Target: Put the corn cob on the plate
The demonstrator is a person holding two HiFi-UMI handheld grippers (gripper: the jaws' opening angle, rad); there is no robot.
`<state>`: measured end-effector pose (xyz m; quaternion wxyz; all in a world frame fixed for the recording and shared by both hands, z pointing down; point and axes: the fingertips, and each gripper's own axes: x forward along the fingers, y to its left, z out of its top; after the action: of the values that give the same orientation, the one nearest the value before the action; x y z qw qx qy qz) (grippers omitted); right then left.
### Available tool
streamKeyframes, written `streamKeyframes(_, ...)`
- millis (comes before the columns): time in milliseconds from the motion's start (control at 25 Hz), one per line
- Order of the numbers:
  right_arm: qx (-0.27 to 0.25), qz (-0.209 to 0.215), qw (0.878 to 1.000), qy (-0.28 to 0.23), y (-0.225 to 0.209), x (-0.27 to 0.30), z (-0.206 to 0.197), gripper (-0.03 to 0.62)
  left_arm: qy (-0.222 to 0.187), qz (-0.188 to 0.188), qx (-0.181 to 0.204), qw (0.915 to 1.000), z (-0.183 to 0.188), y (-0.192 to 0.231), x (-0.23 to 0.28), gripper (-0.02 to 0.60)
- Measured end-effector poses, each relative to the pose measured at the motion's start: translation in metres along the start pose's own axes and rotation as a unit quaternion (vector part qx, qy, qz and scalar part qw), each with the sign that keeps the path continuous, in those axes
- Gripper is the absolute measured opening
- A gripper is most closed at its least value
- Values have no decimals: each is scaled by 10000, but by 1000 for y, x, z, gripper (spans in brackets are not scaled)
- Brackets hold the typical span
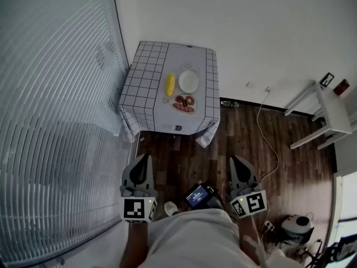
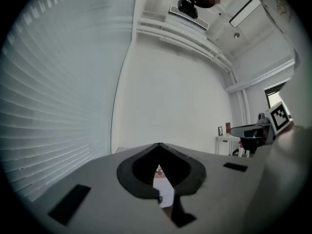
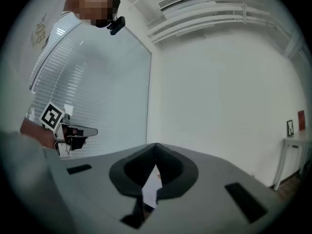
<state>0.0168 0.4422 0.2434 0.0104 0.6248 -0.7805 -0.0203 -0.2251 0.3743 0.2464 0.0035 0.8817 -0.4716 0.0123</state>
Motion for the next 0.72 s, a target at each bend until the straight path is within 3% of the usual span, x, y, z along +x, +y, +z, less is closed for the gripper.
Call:
streamKeyframes(440, 196, -22, 9998, 64, 8, -6, 3, 6, 86, -69, -3, 9999, -5, -3, -9, 6)
streamKeyframes(720, 237, -262, 9993, 86, 11, -17, 9, 6, 85, -252, 144, 9995, -1, -7, -13, 6)
